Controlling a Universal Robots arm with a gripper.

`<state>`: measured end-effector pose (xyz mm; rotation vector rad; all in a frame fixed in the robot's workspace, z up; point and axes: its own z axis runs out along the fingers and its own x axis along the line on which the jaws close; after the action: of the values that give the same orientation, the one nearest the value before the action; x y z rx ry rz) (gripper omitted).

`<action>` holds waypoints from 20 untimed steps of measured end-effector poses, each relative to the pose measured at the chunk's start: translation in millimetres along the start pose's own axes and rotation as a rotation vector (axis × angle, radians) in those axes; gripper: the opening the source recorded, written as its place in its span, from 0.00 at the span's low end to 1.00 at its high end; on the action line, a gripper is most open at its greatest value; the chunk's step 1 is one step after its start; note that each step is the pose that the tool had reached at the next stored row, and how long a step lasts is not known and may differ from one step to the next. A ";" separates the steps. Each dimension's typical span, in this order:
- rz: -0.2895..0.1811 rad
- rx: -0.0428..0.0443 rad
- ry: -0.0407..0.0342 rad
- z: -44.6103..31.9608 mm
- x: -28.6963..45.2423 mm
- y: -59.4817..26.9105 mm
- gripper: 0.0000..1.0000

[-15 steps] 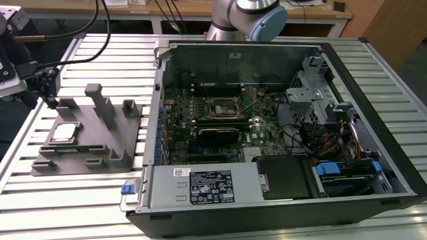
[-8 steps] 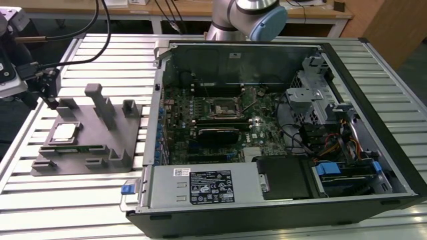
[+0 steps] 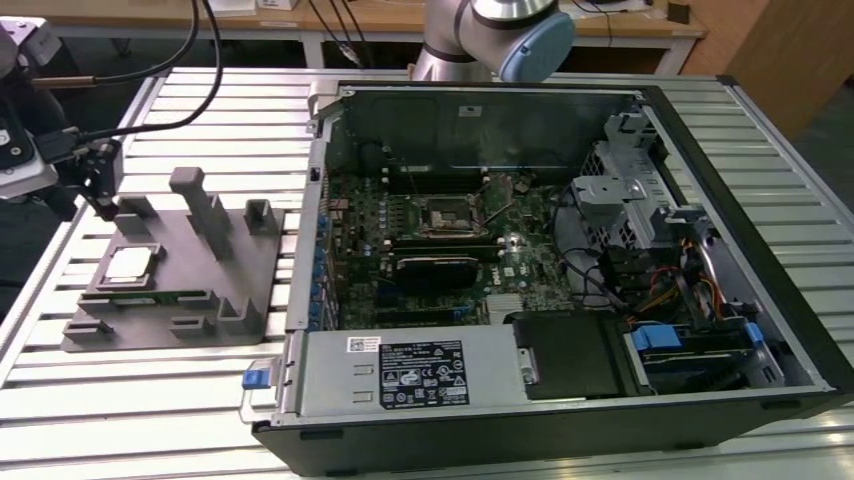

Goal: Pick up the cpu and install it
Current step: 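Pick up the cpu and move it towards the insertion slot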

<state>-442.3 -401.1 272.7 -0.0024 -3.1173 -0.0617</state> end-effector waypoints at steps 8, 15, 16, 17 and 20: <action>-0.005 0.0003 0.0004 4.4 0.3 -0.8 0.47; -0.005 0.0002 0.0003 9.1 0.1 -5.9 0.54; -0.005 0.0002 0.0003 9.6 0.2 -6.2 0.54; -0.005 0.0003 0.0004 10.1 0.2 -6.3 0.54; -0.005 0.0002 0.0003 11.7 0.1 -6.7 0.54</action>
<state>-442.6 -407.4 260.7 0.0053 -3.1171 -0.0614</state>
